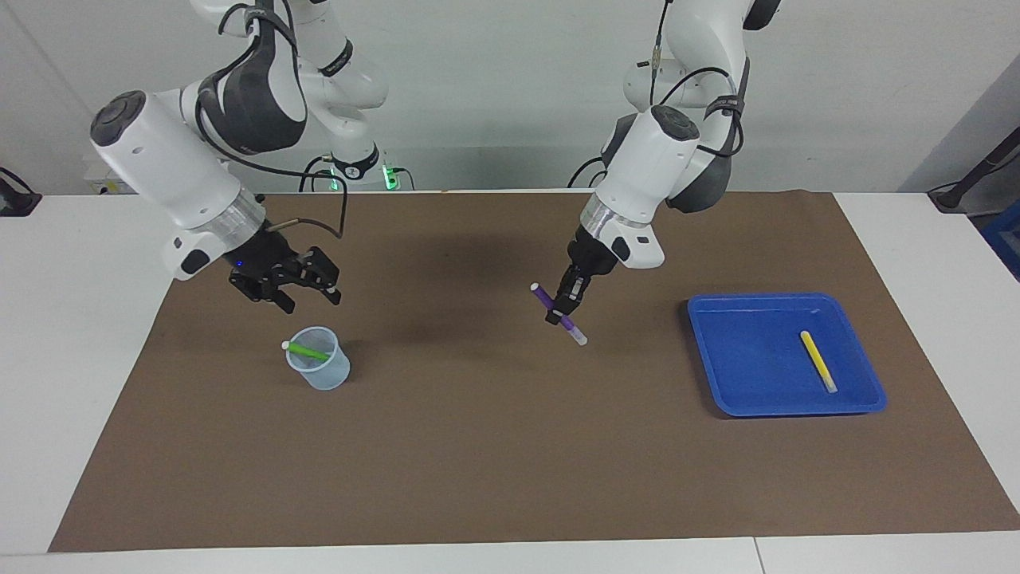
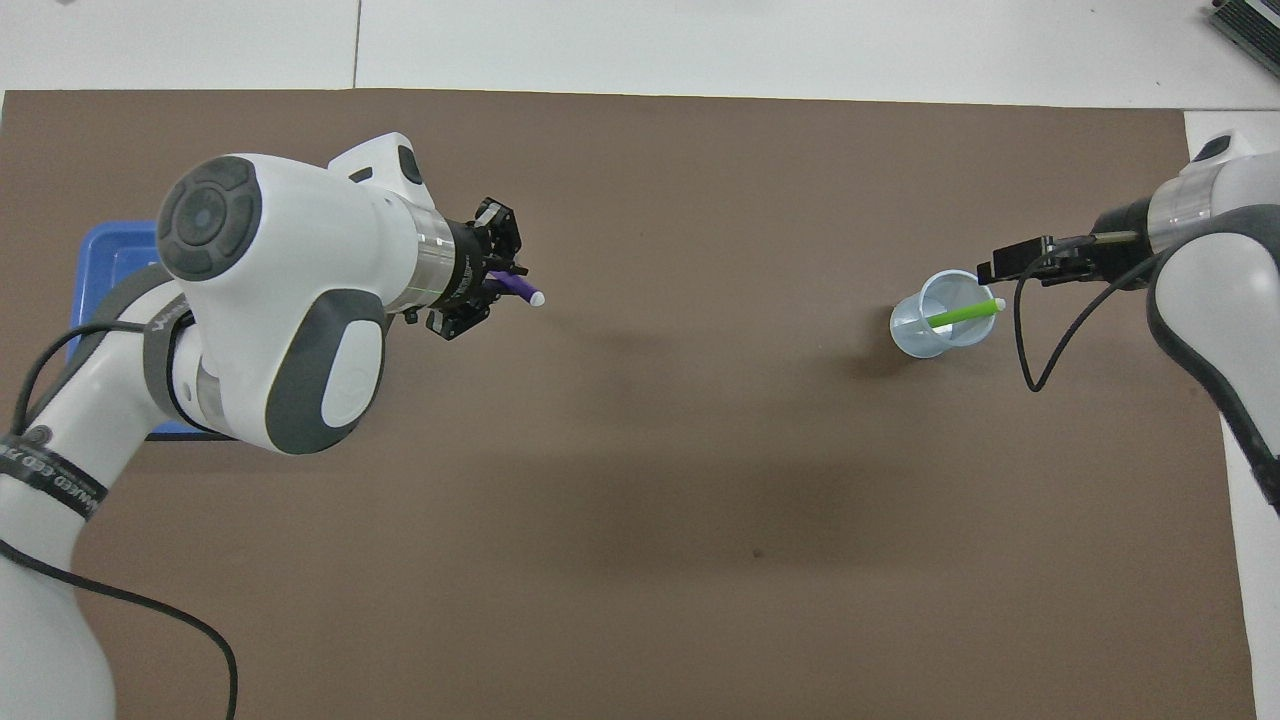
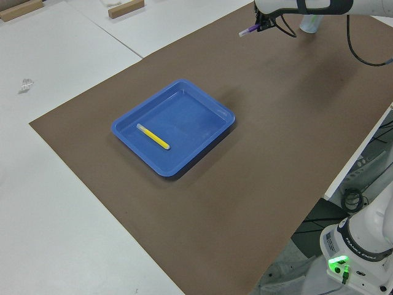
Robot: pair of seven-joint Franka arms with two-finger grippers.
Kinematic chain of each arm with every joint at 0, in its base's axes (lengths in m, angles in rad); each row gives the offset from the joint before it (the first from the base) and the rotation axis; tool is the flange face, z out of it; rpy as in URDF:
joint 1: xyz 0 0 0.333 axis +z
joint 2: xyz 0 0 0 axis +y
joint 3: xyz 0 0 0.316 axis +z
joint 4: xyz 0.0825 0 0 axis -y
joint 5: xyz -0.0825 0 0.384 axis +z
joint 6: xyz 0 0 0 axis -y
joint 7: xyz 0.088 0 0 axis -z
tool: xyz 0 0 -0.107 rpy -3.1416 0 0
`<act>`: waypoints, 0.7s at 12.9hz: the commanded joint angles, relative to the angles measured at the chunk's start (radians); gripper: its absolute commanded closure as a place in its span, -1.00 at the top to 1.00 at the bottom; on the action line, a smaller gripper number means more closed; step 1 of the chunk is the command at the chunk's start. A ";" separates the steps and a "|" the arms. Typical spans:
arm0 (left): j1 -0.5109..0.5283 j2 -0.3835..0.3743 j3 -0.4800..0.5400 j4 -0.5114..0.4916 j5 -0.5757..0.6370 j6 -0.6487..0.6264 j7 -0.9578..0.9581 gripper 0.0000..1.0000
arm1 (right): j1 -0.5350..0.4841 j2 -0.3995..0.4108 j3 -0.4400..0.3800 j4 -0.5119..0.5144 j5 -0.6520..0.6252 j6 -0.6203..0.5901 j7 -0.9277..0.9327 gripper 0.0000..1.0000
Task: Right arm passes pens to left for tray arrangement
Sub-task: 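Carry the purple pen to the blue tray while the right gripper returns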
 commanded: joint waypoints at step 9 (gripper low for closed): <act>0.318 -0.073 0.000 -0.053 0.030 -0.211 0.870 -1.00 | -0.016 0.039 0.015 -0.092 -0.057 0.148 -0.063 0.00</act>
